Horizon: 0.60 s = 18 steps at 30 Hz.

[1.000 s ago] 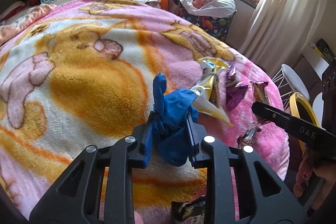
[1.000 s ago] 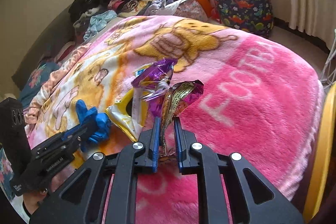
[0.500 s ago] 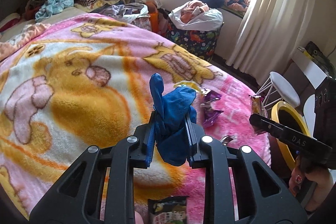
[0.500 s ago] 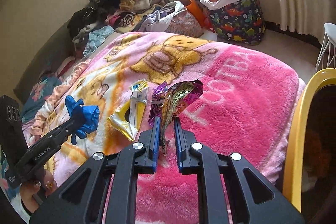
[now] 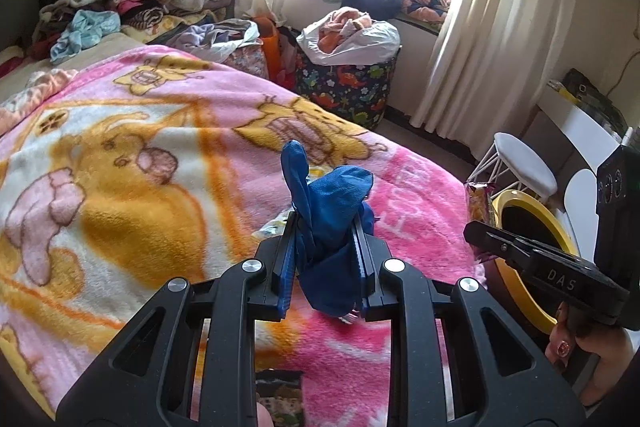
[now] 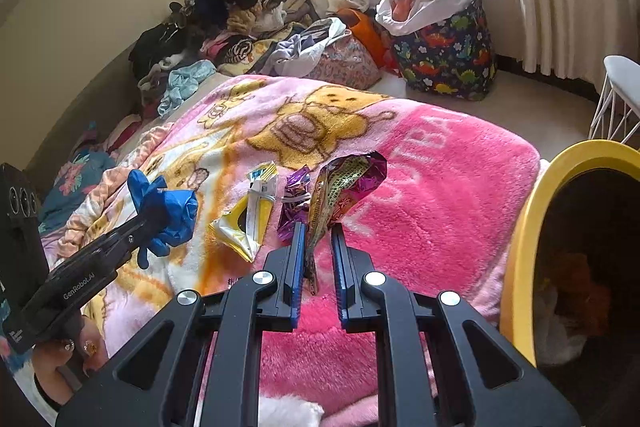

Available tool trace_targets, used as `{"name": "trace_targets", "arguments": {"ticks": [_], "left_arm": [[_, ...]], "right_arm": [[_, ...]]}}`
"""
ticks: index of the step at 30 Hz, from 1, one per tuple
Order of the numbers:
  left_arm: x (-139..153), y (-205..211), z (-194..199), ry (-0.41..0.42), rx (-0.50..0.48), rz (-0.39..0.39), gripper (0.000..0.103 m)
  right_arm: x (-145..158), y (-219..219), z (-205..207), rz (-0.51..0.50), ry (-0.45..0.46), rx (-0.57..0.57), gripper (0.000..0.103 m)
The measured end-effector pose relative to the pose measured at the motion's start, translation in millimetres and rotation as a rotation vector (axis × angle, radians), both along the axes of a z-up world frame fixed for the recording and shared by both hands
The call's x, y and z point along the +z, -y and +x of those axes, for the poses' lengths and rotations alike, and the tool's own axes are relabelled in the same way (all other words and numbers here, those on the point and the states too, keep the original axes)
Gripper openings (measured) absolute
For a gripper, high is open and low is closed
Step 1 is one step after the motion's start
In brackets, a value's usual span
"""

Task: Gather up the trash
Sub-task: 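Carry the blue glove and snack wrappers over the yellow bin with both tools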

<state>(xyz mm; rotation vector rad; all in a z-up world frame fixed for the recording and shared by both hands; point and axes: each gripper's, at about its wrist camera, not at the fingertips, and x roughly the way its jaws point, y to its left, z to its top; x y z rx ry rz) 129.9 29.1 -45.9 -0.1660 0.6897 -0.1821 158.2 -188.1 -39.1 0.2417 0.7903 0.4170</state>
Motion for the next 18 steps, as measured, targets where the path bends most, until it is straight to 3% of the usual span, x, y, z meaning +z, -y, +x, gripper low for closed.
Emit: {"name": "trace_targets", "arguments": {"ticks": [18], "left_arm": [[13.8,37.5,-8.9,0.034,-0.076,0.034,0.017]], "right_arm": [[15.3,33.3,-19.2,-0.003,0.050,-0.061,0.013]]}}
